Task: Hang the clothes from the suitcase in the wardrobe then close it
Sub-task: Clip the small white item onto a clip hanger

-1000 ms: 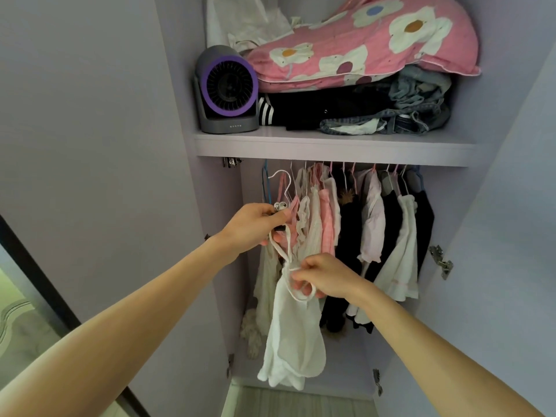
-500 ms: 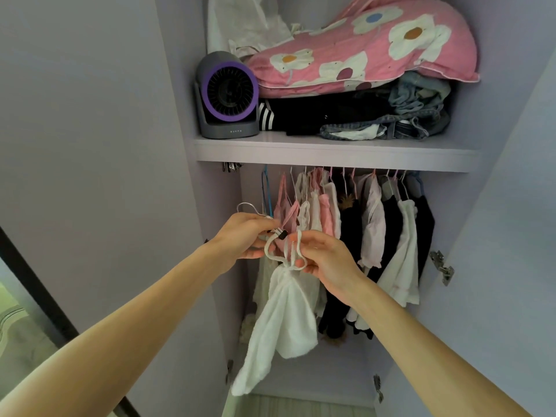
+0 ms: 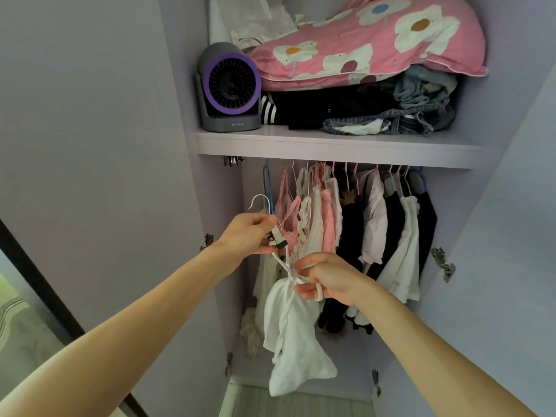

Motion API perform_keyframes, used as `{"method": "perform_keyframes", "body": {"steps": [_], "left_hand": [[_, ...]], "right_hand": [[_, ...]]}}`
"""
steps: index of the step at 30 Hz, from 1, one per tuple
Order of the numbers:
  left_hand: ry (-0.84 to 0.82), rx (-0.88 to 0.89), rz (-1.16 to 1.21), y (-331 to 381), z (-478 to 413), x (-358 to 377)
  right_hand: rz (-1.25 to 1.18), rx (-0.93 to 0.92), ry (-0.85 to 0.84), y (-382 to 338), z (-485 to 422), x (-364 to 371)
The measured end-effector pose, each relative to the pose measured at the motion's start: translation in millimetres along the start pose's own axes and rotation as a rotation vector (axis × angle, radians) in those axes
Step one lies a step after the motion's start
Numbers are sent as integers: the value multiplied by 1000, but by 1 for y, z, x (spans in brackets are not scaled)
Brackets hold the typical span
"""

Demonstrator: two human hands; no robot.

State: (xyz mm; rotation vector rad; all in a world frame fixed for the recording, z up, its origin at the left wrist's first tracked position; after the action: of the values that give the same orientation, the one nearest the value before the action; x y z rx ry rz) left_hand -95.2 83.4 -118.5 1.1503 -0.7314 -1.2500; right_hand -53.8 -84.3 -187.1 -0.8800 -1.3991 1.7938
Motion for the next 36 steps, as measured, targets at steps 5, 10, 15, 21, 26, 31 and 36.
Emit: {"method": "perform_keyframes", "body": {"steps": [5,10,15,21,26,31,36], "left_hand": [[56,3,8,0,-3,-1],[49,-27,73,-3,-6,1],[7,-13,103,3,-2,8],[-17,9,121,12,1,6],[7,23,130,6,-2,-1],[-4,5,167,-2,-3,-4],[-37,20,133,0,-1,-2]], "right_hand": [[-213,25,107,3,0,-14],[-258,-62,-11,3,3,-19],[62,-222,65,-1,3,-17],[306,-407,87,-6,6,-10],[-36,-278,67,-7,-1,-9],[-270,-306,-53,-11,0,-2],[-29,-275,-33,-4,-2,6]]}}
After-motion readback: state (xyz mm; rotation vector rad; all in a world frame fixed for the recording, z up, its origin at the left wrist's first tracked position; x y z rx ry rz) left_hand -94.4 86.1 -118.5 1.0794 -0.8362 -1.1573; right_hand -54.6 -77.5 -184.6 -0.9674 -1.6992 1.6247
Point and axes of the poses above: each hand's wrist, its own z-axis away from the middle knuckle, its own x-axis out of the palm, y = z × x, the point moved 5 cm from there along -z, towards the middle knuckle, and after that the axes turned 13 degrees about -x, right-handed, at the moved point
